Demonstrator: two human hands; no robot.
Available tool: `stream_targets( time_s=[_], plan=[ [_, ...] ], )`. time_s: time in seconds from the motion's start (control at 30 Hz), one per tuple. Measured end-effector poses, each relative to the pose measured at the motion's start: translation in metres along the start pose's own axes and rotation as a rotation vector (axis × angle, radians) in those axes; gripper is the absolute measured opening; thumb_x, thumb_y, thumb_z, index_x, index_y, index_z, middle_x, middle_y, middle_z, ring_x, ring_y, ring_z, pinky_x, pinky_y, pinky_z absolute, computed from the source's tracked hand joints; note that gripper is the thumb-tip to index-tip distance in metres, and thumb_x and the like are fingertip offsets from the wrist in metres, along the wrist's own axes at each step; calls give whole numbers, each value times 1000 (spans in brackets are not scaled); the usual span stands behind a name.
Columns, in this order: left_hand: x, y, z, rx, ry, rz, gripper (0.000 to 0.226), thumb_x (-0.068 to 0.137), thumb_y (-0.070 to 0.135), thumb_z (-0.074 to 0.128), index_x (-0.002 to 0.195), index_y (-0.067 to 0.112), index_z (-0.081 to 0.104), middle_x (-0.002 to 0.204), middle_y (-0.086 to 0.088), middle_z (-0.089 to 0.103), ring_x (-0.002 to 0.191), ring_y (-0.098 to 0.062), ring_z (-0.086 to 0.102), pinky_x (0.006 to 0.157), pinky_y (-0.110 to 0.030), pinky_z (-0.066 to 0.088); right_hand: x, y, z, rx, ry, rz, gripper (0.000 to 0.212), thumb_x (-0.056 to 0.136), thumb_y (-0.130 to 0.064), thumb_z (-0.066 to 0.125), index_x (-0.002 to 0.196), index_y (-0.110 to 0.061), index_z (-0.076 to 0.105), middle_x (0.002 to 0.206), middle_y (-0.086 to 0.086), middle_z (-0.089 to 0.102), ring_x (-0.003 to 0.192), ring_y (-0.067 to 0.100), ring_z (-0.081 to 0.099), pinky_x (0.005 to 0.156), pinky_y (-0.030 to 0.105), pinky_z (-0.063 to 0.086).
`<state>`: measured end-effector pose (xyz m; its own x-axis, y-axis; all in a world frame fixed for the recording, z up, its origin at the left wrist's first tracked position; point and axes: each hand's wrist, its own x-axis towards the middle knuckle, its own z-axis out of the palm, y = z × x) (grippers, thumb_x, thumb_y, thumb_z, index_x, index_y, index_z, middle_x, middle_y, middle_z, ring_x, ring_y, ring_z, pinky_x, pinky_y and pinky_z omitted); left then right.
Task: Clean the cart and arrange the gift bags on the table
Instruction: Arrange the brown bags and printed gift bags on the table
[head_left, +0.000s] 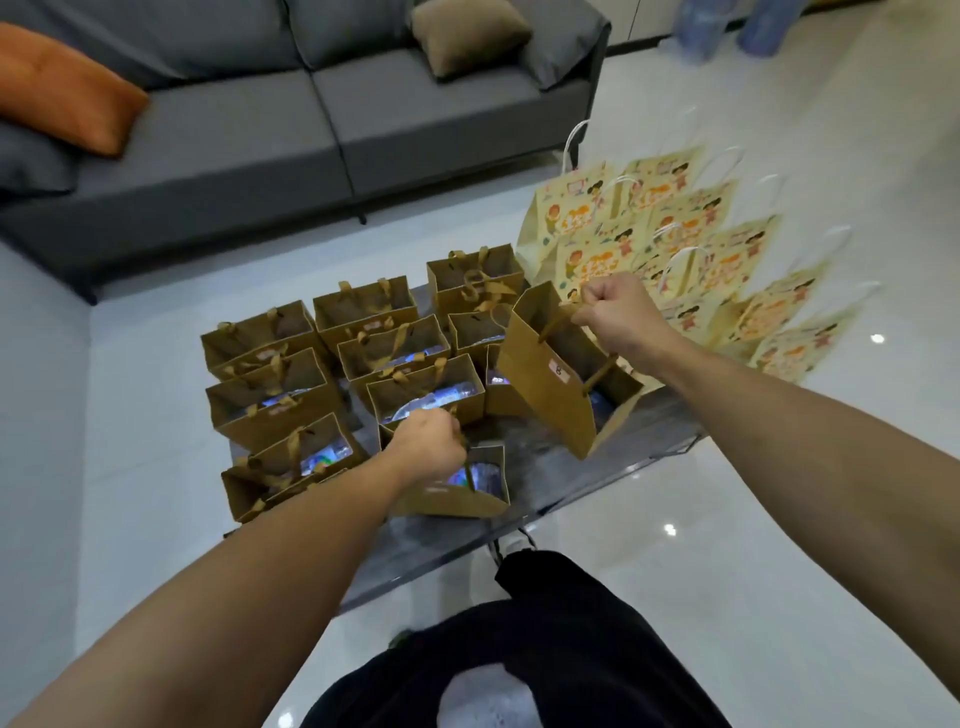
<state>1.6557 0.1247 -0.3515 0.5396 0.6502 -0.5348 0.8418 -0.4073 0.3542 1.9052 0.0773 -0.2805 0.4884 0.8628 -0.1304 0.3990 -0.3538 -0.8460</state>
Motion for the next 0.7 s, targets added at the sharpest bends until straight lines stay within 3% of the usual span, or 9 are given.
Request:
stream_targets(
  time_s=[0.07,0.13,0.23,0.33,0.43,0.53,0.7],
  plan=[
    [-3,3,-4,-17,17,11,9,93,14,56,93,16,65,91,-2,61,93,-18,60,79,-32,54,-2,-9,-4,-24,36,-24,51,81,5,64,51,-20,33,43,-13,26,50,18,40,92,59,54],
    [-5,7,-7,-27,35,24,8,93,14,57,90,18,63,90,-1,60,91,-17,60,77,-31,54,-1,-14,-7,-50,57,-36,51,83,5,65,51,-19,32,40,-15,25,48,13,31,96,52,55],
    [-8,13,-9,-56,49,24,12,92,11,58,85,20,62,87,-1,61,85,-14,59,70,-28,52,-3,-21,-9,-89,71,-85,51,81,7,64,51,-19,33,41,-15,28,51,14,34,99,45,53],
    [-8,14,-3,-105,51,-1,11,92,11,59,97,17,68,92,-2,63,88,-15,62,79,-31,58,-5,-27,-5,-178,40,-136,49,84,6,66,52,-16,36,51,-3,34,53,12,37,89,30,54],
    [-11,13,6,-138,39,-18,14,92,11,58,100,16,69,93,-1,63,91,-17,61,81,-32,57,-4,-25,9,-315,-90,-142,45,88,-3,68,55,-15,40,56,0,36,55,12,37,61,21,41],
    [-15,9,19,-255,-4,-58,12,90,11,60,94,17,70,93,-2,64,91,-19,63,82,-36,58,-1,-10,29,-419,-237,-117,42,88,-9,70,57,-16,42,57,-1,37,56,13,39,57,20,40],
    [-31,3,36,-336,-60,-85,11,88,11,58,85,17,67,89,-4,64,92,-25,64,79,-37,57,-6,14,69,-553,-466,-65,22,74,0,64,59,-9,51,60,7,49,63,21,52,57,32,45]
  ],
)
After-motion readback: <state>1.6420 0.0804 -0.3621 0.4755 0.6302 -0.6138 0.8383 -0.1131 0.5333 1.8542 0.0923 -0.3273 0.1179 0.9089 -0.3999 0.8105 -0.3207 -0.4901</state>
